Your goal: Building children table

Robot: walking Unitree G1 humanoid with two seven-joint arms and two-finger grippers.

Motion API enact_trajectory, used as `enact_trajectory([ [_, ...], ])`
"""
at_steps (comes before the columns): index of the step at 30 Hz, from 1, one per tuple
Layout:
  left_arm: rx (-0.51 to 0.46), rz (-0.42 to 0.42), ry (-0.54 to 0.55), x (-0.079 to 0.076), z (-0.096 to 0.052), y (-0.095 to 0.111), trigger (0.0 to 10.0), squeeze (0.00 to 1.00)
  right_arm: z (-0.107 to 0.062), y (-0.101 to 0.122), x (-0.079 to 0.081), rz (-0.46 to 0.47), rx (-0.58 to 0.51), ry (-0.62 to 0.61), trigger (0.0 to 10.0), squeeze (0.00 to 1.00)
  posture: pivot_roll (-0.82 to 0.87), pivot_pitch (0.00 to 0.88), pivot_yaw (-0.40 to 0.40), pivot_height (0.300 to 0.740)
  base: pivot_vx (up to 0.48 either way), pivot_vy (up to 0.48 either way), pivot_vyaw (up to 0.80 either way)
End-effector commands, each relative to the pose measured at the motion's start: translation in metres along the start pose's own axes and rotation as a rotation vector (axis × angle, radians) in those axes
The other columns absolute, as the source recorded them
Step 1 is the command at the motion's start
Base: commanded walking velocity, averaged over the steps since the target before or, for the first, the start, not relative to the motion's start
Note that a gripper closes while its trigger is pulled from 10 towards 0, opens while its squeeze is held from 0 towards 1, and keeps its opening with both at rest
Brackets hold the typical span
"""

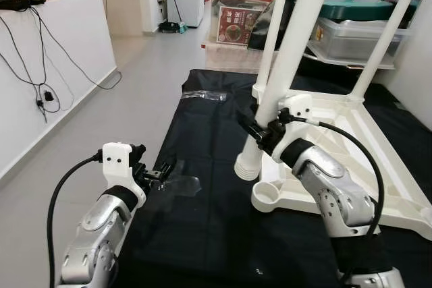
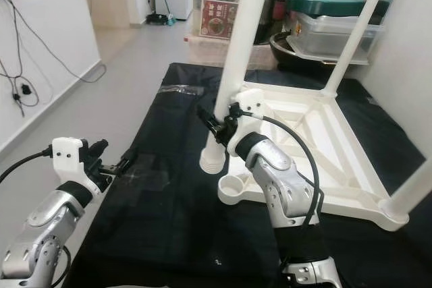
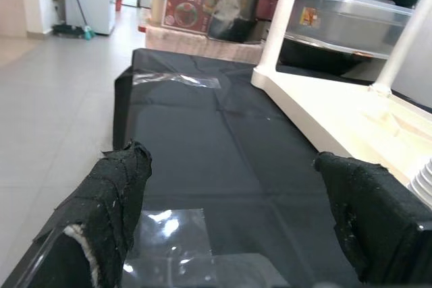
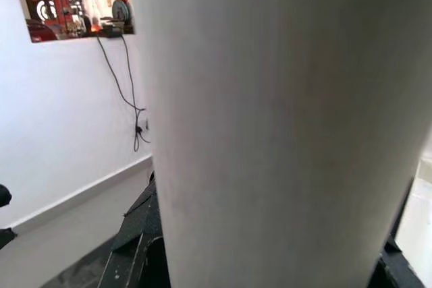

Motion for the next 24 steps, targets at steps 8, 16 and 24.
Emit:
enact_trajectory([
  [8, 0.017, 0.007, -0.01, 0.001, -0.003, -0.002, 10.0, 0.0, -0.001, 0.005, -0.006, -0.035, 0.005, 0.011, 10.0, 0.0, -0.03, 0.0, -0.079, 0.74, 0.0, 0.24, 0.0],
  [16, 0.018, 0.01, -0.012, 0.001, -0.004, -0.002, 10.0, 0.0, -0.004, 0.011, -0.013, -0.083, 0.013, 0.037, 10.0, 0.0, -0.02, 0.0, -0.078, 0.74, 0.0, 0.0, 0.0],
  [24, 0.028, 0.017, -0.02, 0.001, -0.007, -0.003, 10.0, 0.0, -0.021, 0.022, -0.034, -0.274, 0.096, 0.209, 10.0, 0.0, -0.02, 0.0, -0.08, 0.74, 0.0, 0.0, 0.0],
])
Point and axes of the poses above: a point about 5 cm out from each wrist's last joint towards the gripper, its own z axis pointing out of the wrist towards the gripper, its own y axis along the axis of the wrist's last joint, x = y × z, the point moved 1 cm from there along z, pointing out of the wrist towards the gripper, and after that the axes turned 3 degrees about -z, right-handed, at the moved point
